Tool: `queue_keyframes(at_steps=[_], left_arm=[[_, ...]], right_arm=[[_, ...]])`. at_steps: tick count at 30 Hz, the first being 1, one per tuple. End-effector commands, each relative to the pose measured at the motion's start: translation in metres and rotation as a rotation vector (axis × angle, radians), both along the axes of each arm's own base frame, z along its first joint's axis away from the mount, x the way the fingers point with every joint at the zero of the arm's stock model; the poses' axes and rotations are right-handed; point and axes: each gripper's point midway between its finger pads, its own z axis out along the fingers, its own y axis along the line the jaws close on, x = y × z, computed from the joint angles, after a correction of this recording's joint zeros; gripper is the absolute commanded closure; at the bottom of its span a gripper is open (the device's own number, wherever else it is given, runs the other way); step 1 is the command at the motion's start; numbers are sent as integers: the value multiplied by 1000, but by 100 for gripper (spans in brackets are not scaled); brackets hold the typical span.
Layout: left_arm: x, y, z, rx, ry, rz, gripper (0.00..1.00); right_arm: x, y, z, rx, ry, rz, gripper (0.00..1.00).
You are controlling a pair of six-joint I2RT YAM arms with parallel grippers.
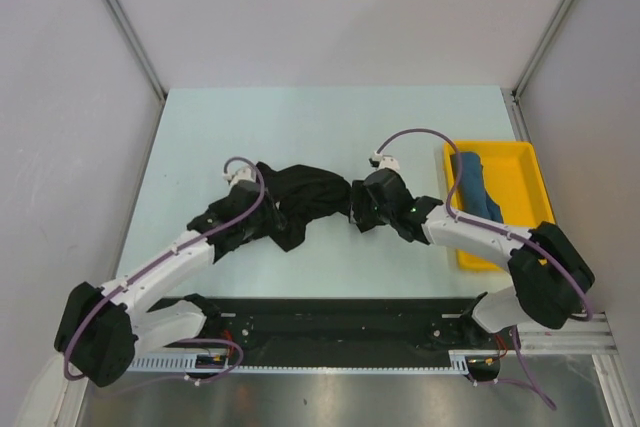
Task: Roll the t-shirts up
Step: Move the T-shirt to the center of the board, then flatten out the T-shirt at the center of the board.
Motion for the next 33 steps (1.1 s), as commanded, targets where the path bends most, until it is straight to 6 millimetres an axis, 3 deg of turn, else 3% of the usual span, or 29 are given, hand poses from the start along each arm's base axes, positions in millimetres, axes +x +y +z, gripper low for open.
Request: queue_keyframes(at_steps=[1,5,9,14,17,18,19,20,22,23,24,26,27,28,29,30,31,32,33], left_arm=[[-28,-12,-38,-1,72,-38,49],[-31,-27,-54,-3,82,-50,43],[-22,-29,-69,57,92,-22,37],[-11,-25,-80,168,83,29,42],[-2,-19,-76,206,45,87,60],[2,-17,-71,213,30,100,82],[5,-15,-59,234,20,113,94],[12,-10,-38,244,-29,135,100],[17,2,7,280,-98,154,100],[19,11,45,249,-178,180,100],[22,22,71,263,-241,208,100],[22,48,149,230,-383,248,100],[21,58,173,228,-429,269,100],[18,68,218,215,-507,276,100],[14,77,243,208,-550,292,100],[8,87,267,199,-595,314,100],[-2,95,305,174,-657,322,100],[-7,100,321,156,-687,324,100],[-18,107,350,112,-743,328,100]], right_arm=[[29,-10,-5,-54,-76,-33,32],[32,-10,-22,-104,-68,-5,34],[35,-12,-39,-158,-57,5,34],[44,-3,-56,-175,-25,27,40],[59,0,-45,-154,-34,16,60],[62,0,-37,-144,-40,12,79],[69,1,-22,-136,-49,1,88],[76,-6,-12,-136,-59,-25,97],[88,-16,30,-108,-100,-69,100],[92,-22,44,-84,-106,-82,100],[103,-39,64,-44,-122,-138,100],[108,-54,121,58,-181,-161,100],[116,-74,142,104,-205,-212,100],[109,-80,170,154,-238,-203,100],[110,-88,203,195,-293,-216,100],[109,-102,218,208,-309,-241,100],[100,-110,248,249,-361,-249,100],[96,-118,276,274,-411,-263,100],[89,-126,293,295,-432,-262,100]])
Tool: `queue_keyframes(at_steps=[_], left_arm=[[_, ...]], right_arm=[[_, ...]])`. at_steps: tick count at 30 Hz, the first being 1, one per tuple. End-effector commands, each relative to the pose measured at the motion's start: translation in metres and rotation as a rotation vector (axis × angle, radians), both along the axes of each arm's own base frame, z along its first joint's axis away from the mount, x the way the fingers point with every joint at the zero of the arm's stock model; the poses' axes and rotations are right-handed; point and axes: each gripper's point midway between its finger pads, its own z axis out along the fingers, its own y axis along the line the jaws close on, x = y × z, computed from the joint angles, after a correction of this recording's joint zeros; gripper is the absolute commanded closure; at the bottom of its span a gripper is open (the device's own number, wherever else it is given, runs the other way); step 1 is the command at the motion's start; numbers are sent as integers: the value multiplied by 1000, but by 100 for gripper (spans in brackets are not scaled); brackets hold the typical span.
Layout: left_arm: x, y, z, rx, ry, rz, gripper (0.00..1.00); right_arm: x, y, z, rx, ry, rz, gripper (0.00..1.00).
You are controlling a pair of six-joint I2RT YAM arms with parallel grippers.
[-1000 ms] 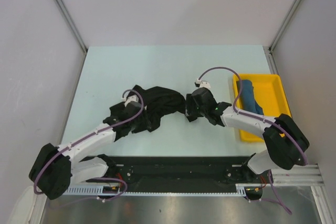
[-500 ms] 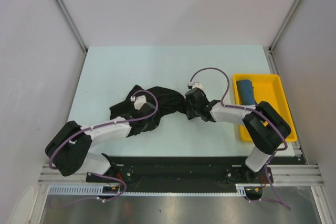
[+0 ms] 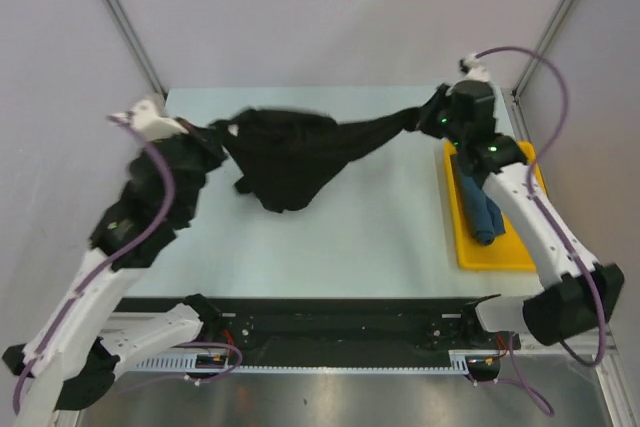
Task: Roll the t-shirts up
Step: Flatten out the T-shirt at the center of the board.
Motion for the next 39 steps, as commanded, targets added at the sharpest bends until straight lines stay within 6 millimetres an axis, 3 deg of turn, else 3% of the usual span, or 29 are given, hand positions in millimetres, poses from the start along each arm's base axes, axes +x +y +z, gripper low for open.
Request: queue_keyframes(at_steps=[1,2,6,9,13,14,15,16,17,18,19,20,21,22,23,24,25,26,28,29,31,32,33,34,35,36,37,38,39], left_arm=[[-37,49,81,61,-150,56,100],[-43,52,92,46,-179,47,100],[-52,64,131,18,-271,69,100],[-46,61,151,14,-316,77,100],[-10,45,161,54,-329,118,100],[-1,38,163,59,-338,94,100],[8,34,173,29,-369,86,100],[22,39,175,27,-375,103,100],[47,21,171,5,-366,54,100],[59,17,181,-9,-386,35,100],[73,16,185,-8,-395,31,100],[106,-3,175,-3,-368,-11,100],[107,-6,202,-27,-428,-29,100],[115,-10,213,-33,-449,-42,100],[126,-19,215,-32,-444,-64,100],[136,-28,238,-47,-493,-93,100],[142,-32,246,-50,-507,-102,100],[144,-33,252,-51,-517,-109,100],[143,-27,273,-72,-573,-108,100],[143,-22,273,-96,-571,-104,100],[142,-2,259,-106,-531,-85,100],[137,5,259,-131,-541,-79,100],[158,15,216,-112,-447,-48,100],[139,26,221,-123,-467,-41,100],[143,33,207,-142,-439,-30,100],[155,51,171,-137,-358,10,100],[148,57,162,-142,-338,8,100],[150,62,148,-152,-312,14,100],[160,76,106,-145,-227,41,100]], right_arm=[[-44,-21,116,130,-194,15,100],[-52,-28,142,142,-247,4,100],[-73,-44,191,155,-349,-27,100],[-69,-47,215,165,-415,-33,100],[-38,-46,227,183,-470,-42,100],[-26,-47,234,193,-502,-47,100],[-4,-46,225,190,-481,-53,100],[7,-45,234,199,-502,-51,100],[20,-51,238,217,-517,-67,100],[46,-48,223,219,-484,-62,100],[50,-53,244,239,-528,-66,100],[59,-61,250,251,-545,-75,100],[78,-60,244,274,-522,-64,100],[82,-64,252,282,-534,-65,100],[75,-68,283,296,-592,-63,100],[75,-75,293,306,-609,-65,100],[82,-76,295,312,-609,-65,100],[66,-79,324,318,-665,-59,100],[49,-77,341,327,-693,-43,100],[40,-74,345,329,-691,-32,100],[31,-56,328,334,-639,10,100],[-7,-50,349,344,-707,42,100],[9,-36,300,333,-599,44,100],[-5,-8,290,338,-583,98,100],[-30,3,291,352,-605,109,100],[-23,23,242,334,-505,123,100],[-28,37,219,330,-462,134,100],[-49,69,211,377,-447,207,100],[-47,77,190,389,-414,179,100]])
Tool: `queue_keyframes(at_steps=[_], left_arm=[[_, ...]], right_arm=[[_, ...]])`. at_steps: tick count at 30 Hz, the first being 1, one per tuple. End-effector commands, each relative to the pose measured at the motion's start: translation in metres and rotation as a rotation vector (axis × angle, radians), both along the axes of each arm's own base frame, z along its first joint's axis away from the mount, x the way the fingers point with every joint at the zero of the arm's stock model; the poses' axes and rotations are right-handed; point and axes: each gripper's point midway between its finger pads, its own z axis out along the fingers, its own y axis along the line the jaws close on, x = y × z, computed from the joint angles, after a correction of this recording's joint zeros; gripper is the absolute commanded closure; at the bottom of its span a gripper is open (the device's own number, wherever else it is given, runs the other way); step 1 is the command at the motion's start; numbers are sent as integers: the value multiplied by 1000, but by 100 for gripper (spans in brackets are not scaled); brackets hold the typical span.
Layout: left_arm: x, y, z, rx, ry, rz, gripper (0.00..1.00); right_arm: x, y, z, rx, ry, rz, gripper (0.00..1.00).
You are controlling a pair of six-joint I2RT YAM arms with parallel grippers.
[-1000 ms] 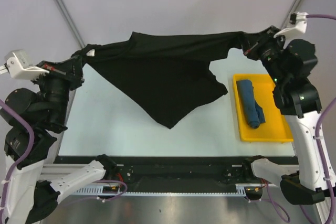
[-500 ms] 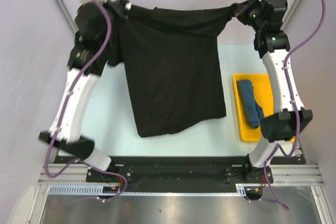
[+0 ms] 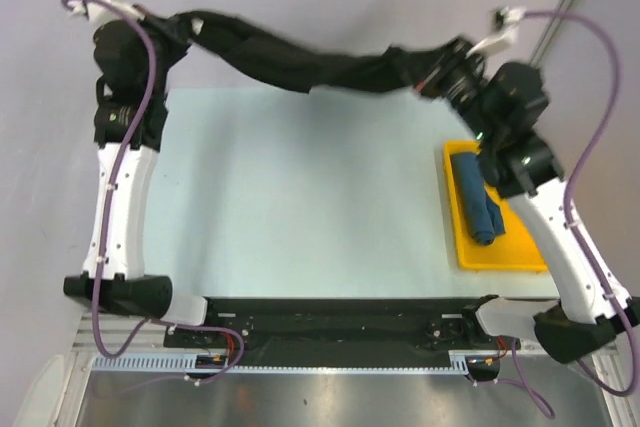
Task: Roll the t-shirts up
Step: Flatten out the T-shirt at the center of the board.
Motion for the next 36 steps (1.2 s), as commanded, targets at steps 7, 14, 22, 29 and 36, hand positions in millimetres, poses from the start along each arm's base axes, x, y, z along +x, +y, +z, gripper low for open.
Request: queue_keyframes(at_steps=[7,14,22,29,36], left_arm=[[0,73,-208,-146,415,64,53],[-72,70,-278,-172,525,82,22],[-159,-8,-389,-241,704,-67,36],[-178,-72,-439,-176,808,-206,39],[-176,-108,-455,-74,865,-289,38]], right_arm=[[-39,214,-227,-116,325,270,80],[-23,228,-332,-375,464,328,27],[105,92,-396,-423,622,97,32],[193,71,-433,-390,635,68,54],[247,73,-469,-404,663,-6,55]])
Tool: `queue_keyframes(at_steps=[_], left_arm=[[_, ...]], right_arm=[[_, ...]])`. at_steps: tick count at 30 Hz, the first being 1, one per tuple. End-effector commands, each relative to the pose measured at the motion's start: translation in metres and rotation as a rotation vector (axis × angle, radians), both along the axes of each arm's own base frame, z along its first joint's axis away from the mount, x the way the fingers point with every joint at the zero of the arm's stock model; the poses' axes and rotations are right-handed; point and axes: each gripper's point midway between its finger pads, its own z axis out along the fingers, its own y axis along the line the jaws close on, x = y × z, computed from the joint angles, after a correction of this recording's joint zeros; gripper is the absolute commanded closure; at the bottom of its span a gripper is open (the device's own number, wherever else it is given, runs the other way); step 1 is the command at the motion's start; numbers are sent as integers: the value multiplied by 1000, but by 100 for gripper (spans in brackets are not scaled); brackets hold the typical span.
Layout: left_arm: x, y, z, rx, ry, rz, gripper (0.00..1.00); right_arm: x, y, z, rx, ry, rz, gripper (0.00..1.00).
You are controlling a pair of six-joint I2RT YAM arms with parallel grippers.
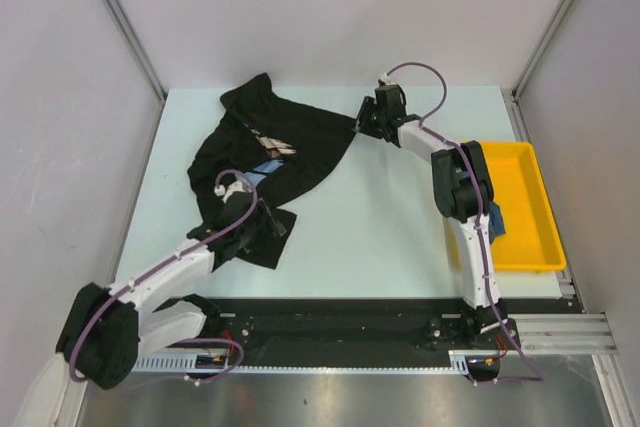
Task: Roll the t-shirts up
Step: Flatten out the T-shirt at the center of the board.
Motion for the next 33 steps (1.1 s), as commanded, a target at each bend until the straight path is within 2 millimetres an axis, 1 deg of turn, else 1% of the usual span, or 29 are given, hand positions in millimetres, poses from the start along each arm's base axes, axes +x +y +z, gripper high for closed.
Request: queue_keyframes(at_steps=[1,2,3,4,5,6,7,8,9,10,12,15,16,17,18,19,20,22,23,24,25,26,27,28,29,30,31,32,33], left_arm=[[27,-14,16,-4,-77,6,38],[31,-15,19,0,-82,6,38],[32,-15,13,22,-64,5,37],[34,-15,13,37,-64,-5,38],[39,-18,17,43,-73,-12,38],[41,-17,13,74,-63,-16,38],[44,-17,13,87,-65,-21,37],[50,-22,19,96,-82,-33,37],[52,-20,18,132,-75,-40,37],[58,-23,16,151,-66,-47,37],[59,-25,10,186,-43,-69,37],[63,-28,-3,230,-7,-77,37],[67,-29,-7,247,3,-74,37],[67,-31,-11,261,12,-77,37],[68,-31,-13,273,22,-80,37],[72,-35,-11,284,16,-81,41],[71,-34,-19,307,37,-84,43],[69,-37,-23,330,53,-94,47],[68,-37,-27,342,66,-99,52],[67,-38,-28,346,69,-103,58],[64,-41,-27,347,68,-115,73],[62,-43,-26,344,67,-124,81],[59,-45,-24,344,62,-132,87],[52,-49,-24,348,60,-154,99],[46,-52,-15,335,46,-166,100],[40,-53,-13,331,41,-177,100],[26,-56,-15,332,45,-206,100],[17,-58,-14,313,49,-213,100],[4,-55,-9,290,37,-225,100]], right_arm=[[31,2,11,-7,-53,-35,55],[38,2,15,0,-65,-48,55],[41,-3,11,-9,-52,-64,55],[44,-6,0,-16,-36,-87,55],[46,-9,-4,-19,-28,-100,55],[50,-11,-3,-15,-32,-110,54],[51,-11,-14,-12,-14,-114,54],[52,-12,-20,-17,-4,-116,54],[54,-10,-17,-21,-2,-120,54],[53,-12,-28,-27,16,-123,55],[56,-13,-29,-22,14,-128,55],[57,-11,-36,-23,15,-125,54],[59,-12,-36,-19,12,-126,55],[59,-12,-43,-18,22,-125,56],[59,-12,-43,-14,24,-122,60],[60,-12,-43,-12,23,-122,62],[60,-13,-45,-10,25,-119,68],[60,-14,-46,-8,28,-119,72],[60,-13,-46,-5,27,-115,79],[60,-13,-45,1,28,-111,82],[58,-13,-47,1,34,-109,85],[58,-16,-47,-2,40,-114,93],[58,-21,-44,-7,45,-134,97],[58,-26,-44,-9,54,-147,100],[54,-39,-51,-15,81,-172,100],[54,-44,-37,5,73,-192,100],[52,-51,-30,10,69,-209,100],[40,-70,-48,-5,112,-245,100],[35,-75,-44,1,111,-255,100]])
